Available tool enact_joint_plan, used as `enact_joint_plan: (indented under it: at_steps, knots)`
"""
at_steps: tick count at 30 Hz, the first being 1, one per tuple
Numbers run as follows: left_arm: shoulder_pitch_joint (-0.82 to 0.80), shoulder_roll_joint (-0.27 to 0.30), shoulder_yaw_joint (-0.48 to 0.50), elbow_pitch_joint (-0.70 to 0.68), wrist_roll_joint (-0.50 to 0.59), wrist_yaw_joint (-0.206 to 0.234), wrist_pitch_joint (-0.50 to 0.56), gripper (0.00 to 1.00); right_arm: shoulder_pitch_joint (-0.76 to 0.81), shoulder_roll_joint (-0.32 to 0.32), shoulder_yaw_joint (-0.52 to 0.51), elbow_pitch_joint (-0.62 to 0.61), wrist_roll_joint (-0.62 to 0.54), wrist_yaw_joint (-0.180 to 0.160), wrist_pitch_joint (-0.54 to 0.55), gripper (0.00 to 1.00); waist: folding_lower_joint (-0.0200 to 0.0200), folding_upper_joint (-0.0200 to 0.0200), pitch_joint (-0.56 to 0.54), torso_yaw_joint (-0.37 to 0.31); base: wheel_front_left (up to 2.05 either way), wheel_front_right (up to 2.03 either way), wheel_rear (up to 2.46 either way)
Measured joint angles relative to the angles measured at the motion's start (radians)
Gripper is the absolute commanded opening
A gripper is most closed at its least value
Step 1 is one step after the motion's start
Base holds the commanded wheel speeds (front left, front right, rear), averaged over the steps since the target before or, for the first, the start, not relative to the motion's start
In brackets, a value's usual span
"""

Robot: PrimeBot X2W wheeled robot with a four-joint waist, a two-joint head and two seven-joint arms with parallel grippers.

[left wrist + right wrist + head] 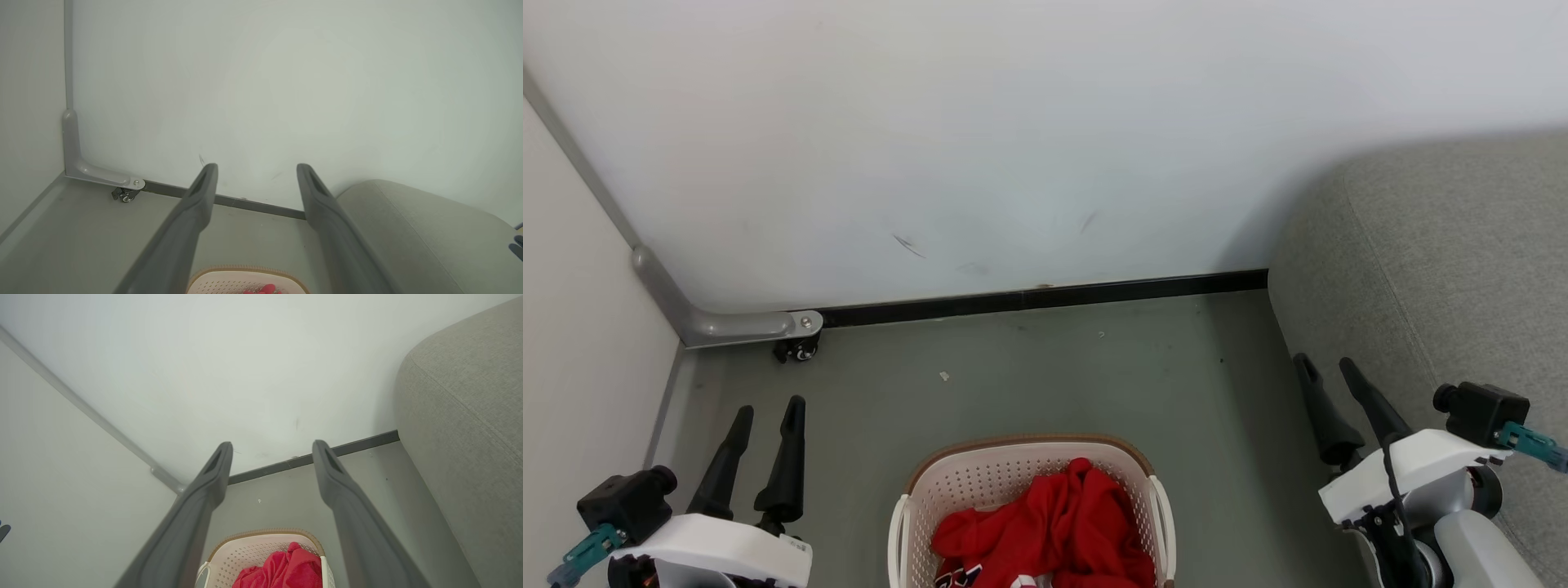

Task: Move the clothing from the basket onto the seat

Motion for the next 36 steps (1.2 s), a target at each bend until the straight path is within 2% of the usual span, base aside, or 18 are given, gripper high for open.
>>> enact_joint_plan:
  at_steps: [25, 36]
  knots:
    - [-0.028, -0.019, 0.005, -0.022, 0.337, 0.000, -0.085, 1.00, -0.043, 0.003, 0.036, -0.012, -0.377, 0.000, -0.089, 1.00, -0.0006, 0.0000, 0.015, -0.008, 0.00, 0.00, 0.00]
    - [-0.038, -0.023, 0.011, -0.025, 0.341, 0.000, -0.085, 1.00, -0.060, 0.009, 0.027, -0.016, -0.389, 0.000, -0.089, 1.00, -0.0007, 0.0000, 0.012, -0.011, 0.00, 0.00, 0.00]
